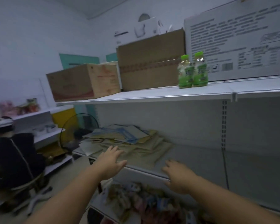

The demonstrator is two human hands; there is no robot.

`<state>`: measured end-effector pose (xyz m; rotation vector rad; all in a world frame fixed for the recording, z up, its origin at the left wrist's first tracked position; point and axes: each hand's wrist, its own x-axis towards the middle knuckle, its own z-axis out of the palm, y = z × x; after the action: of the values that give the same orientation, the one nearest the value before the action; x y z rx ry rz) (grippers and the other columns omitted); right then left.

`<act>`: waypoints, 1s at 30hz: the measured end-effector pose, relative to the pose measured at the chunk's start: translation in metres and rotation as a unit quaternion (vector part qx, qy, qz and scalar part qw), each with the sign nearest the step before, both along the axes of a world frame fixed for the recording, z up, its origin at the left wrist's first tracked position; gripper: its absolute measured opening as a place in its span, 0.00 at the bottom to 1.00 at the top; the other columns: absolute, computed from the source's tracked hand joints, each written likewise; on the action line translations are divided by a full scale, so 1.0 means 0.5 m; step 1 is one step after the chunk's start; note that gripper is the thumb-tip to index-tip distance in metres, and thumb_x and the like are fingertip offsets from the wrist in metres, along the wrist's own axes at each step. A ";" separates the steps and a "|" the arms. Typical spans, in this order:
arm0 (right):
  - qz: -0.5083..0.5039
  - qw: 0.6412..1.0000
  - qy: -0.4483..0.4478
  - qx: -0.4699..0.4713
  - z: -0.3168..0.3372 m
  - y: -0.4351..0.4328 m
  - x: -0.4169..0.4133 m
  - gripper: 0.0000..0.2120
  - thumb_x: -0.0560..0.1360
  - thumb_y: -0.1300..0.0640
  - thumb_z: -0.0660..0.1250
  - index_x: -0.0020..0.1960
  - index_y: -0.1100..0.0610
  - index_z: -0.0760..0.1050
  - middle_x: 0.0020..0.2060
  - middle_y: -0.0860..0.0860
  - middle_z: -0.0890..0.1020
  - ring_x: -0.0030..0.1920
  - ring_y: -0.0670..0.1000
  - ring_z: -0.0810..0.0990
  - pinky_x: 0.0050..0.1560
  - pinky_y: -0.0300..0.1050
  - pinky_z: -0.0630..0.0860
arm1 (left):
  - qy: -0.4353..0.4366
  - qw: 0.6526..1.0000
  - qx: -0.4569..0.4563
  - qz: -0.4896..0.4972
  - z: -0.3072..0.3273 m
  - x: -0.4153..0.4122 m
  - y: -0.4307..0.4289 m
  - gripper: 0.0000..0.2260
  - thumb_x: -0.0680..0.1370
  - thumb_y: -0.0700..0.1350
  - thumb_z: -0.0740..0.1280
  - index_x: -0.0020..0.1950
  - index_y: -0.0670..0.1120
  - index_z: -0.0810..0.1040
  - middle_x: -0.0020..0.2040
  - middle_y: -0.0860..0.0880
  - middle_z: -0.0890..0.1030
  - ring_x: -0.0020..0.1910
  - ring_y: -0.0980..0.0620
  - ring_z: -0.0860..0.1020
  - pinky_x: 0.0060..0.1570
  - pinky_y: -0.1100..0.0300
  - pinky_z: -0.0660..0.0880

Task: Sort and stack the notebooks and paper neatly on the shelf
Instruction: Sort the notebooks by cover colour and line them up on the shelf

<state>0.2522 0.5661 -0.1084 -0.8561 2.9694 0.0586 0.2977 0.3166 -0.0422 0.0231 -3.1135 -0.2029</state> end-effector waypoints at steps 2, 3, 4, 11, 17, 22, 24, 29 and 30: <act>0.018 1.000 0.003 -0.006 0.000 -0.050 -0.011 0.24 0.78 0.50 0.58 0.71 0.57 0.62 0.75 0.59 0.56 0.74 0.59 0.55 0.73 0.53 0.57 | 0.019 0.998 0.051 0.027 -0.001 0.017 -0.057 0.26 0.80 0.57 0.57 0.76 0.51 0.58 0.79 0.51 0.51 0.78 0.51 0.46 0.75 0.52 0.51; 0.025 1.000 0.001 -0.007 0.002 -0.073 -0.019 0.24 0.77 0.51 0.58 0.72 0.57 0.62 0.75 0.59 0.57 0.74 0.58 0.55 0.73 0.52 0.58 | 0.032 0.996 0.078 0.038 -0.004 0.021 -0.081 0.25 0.81 0.55 0.58 0.76 0.51 0.59 0.78 0.51 0.53 0.78 0.51 0.47 0.74 0.53 0.51; 0.028 1.000 -0.002 -0.005 0.003 -0.095 -0.027 0.24 0.77 0.51 0.58 0.72 0.56 0.62 0.75 0.58 0.57 0.74 0.58 0.55 0.73 0.52 0.58 | 0.045 0.993 0.102 0.048 -0.011 0.023 -0.101 0.23 0.81 0.53 0.59 0.76 0.51 0.61 0.78 0.51 0.54 0.77 0.52 0.48 0.74 0.54 0.51; 0.009 0.994 0.031 -0.104 0.038 -0.247 -0.176 0.20 0.76 0.49 0.60 0.65 0.55 0.69 0.63 0.57 0.72 0.62 0.57 0.72 0.58 0.46 0.71 | 0.037 0.992 0.107 0.057 -0.053 -0.047 -0.189 0.22 0.80 0.50 0.60 0.74 0.53 0.64 0.77 0.52 0.56 0.77 0.54 0.50 0.73 0.57 0.53; -0.041 0.970 0.017 -0.241 0.070 -0.353 -0.345 0.14 0.77 0.46 0.59 0.53 0.55 0.73 0.54 0.55 0.76 0.53 0.55 0.77 0.47 0.45 0.72 | -0.022 0.992 0.103 0.068 -0.028 -0.194 -0.243 0.19 0.78 0.52 0.61 0.70 0.55 0.68 0.71 0.54 0.68 0.67 0.55 0.70 0.66 0.58 0.68; -0.041 0.969 0.001 -0.243 0.047 -0.391 -0.441 0.16 0.72 0.44 0.64 0.36 0.56 0.70 0.35 0.53 0.75 0.35 0.52 0.75 0.35 0.46 0.69 | -0.051 0.993 0.108 0.024 -0.033 -0.279 -0.272 0.18 0.79 0.52 0.60 0.69 0.53 0.70 0.68 0.56 0.73 0.66 0.57 0.71 0.65 0.61 0.68; -0.017 0.978 -0.017 -0.206 0.040 -0.392 -0.464 0.17 0.73 0.44 0.63 0.32 0.51 0.64 0.31 0.53 0.68 0.33 0.52 0.68 0.35 0.46 0.63 | -0.054 0.988 0.144 0.005 -0.039 -0.300 -0.286 0.17 0.80 0.51 0.61 0.68 0.53 0.72 0.64 0.57 0.75 0.62 0.59 0.73 0.60 0.64 0.69; -0.052 0.987 -0.022 -0.154 0.049 -0.378 -0.487 0.15 0.79 0.54 0.60 0.63 0.57 0.74 0.57 0.58 0.80 0.56 0.56 0.78 0.54 0.46 0.74 | 0.118 0.948 0.290 0.054 -0.036 -0.391 -0.352 0.07 0.77 0.43 0.64 0.52 0.48 0.80 0.47 0.51 0.82 0.47 0.53 0.80 0.44 0.62 0.75; -0.072 0.984 0.012 -0.164 0.048 -0.373 -0.485 0.17 0.79 0.56 0.60 0.67 0.57 0.71 0.61 0.56 0.78 0.60 0.56 0.77 0.59 0.46 0.73 | 0.140 0.924 0.349 0.068 -0.029 -0.415 -0.366 0.06 0.76 0.42 0.65 0.48 0.47 0.81 0.44 0.48 0.82 0.44 0.50 0.81 0.44 0.57 0.76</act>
<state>0.0099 0.3796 -0.0841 -0.6628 3.1024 -0.4394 0.0905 0.1335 -0.0565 0.2003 -2.5762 -1.1726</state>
